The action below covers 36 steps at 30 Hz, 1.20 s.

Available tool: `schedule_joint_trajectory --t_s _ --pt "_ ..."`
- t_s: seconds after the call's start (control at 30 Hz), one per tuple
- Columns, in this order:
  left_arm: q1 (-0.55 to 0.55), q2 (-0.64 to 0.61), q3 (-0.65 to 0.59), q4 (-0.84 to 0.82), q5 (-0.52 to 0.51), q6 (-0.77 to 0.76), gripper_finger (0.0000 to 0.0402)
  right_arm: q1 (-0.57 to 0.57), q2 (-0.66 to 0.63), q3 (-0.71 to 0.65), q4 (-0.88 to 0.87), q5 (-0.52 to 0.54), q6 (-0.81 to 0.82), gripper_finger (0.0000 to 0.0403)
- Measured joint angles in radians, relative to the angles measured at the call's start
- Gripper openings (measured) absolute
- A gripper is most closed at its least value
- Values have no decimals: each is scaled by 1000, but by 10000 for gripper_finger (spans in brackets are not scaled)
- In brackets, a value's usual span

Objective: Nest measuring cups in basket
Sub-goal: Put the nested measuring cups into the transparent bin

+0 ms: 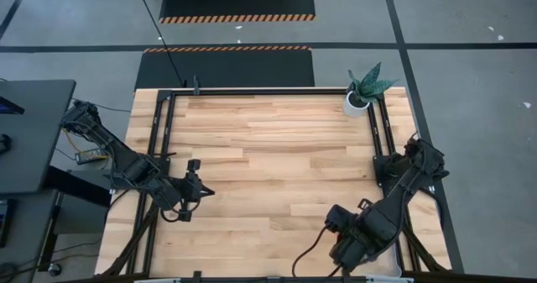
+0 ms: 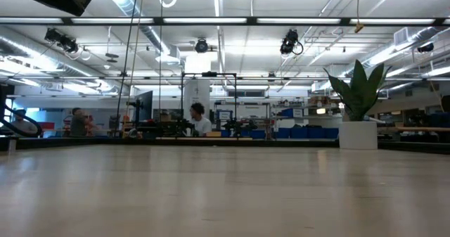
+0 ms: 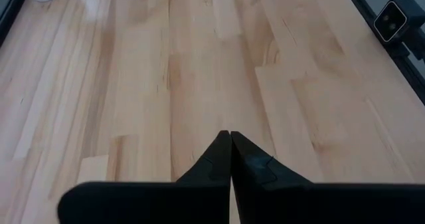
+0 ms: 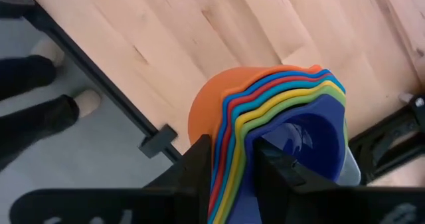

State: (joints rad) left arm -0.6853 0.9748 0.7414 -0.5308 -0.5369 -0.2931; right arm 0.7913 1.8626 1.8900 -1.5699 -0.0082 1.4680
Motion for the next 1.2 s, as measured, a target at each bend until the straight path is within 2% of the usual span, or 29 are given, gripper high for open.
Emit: schedule_joint_trajectory --t_s 0.33,0.67,1.0,1.2 --pt "0 0 0 4 0 -9 7 41 -5 -29 -1 -17 39 89" --pt "0 0 0 23 0 -10 7 136 -50 -30 -1 35 221 89" --pt "0 0 0 30 0 -10 7 218 -50 -169 -2 -47 364 89" --pt "0 0 0 50 0 -10 7 245 -50 -230 0 -63 451 89"
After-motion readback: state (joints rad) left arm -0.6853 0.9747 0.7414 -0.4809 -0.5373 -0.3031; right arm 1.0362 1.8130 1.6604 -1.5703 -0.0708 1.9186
